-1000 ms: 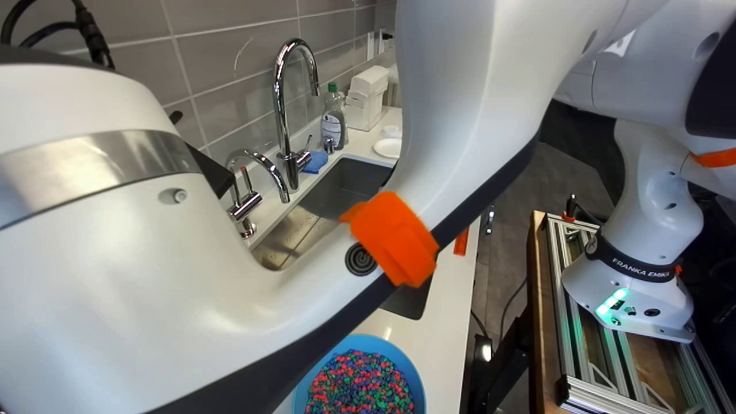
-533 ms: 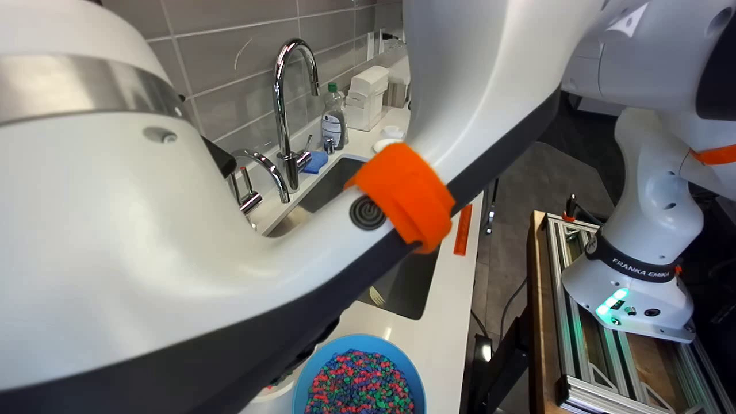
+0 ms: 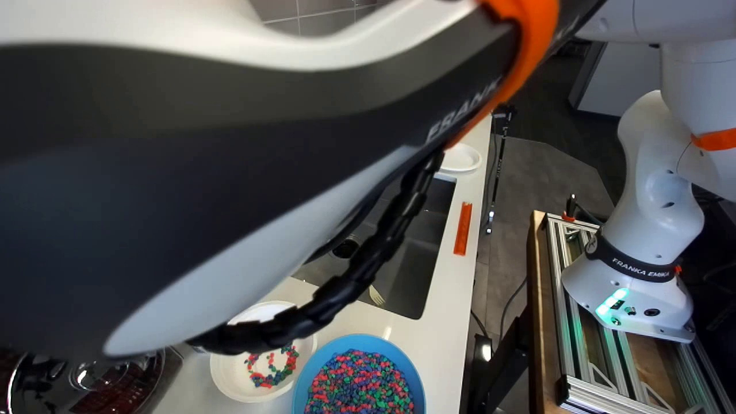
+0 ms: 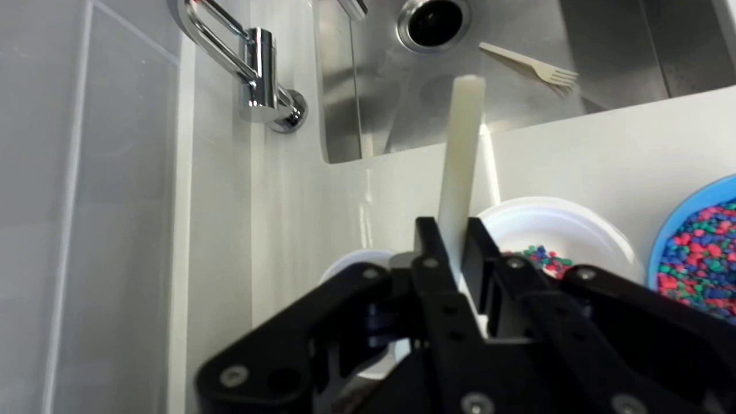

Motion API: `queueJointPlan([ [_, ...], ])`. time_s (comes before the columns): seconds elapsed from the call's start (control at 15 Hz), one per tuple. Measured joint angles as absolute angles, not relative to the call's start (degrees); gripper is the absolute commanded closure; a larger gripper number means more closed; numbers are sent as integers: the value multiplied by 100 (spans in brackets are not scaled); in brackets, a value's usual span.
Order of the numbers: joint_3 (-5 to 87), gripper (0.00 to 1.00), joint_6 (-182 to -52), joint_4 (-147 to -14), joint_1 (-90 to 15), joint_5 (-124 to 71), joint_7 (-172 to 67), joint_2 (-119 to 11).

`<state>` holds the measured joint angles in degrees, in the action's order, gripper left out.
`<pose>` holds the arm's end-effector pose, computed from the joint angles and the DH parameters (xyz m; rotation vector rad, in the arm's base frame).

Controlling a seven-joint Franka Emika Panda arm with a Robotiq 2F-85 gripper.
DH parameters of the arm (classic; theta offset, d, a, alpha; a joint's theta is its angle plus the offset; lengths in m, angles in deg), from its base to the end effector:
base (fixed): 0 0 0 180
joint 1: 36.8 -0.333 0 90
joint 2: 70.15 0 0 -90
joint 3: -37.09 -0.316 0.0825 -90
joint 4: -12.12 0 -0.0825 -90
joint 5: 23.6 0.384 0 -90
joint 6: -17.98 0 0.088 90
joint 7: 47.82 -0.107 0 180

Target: Scoop up the contents in the bowl and put them inside the white bowl

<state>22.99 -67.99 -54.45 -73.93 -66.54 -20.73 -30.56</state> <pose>0.5391 0.4700 0.3924 1.8920 1.6160 -0.2563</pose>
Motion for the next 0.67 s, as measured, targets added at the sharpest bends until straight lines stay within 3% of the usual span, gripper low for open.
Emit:
queueJointPlan([
  [0.67, 1739, 97, -8349, -8033, -6567, -5173, -2298, -4368],
])
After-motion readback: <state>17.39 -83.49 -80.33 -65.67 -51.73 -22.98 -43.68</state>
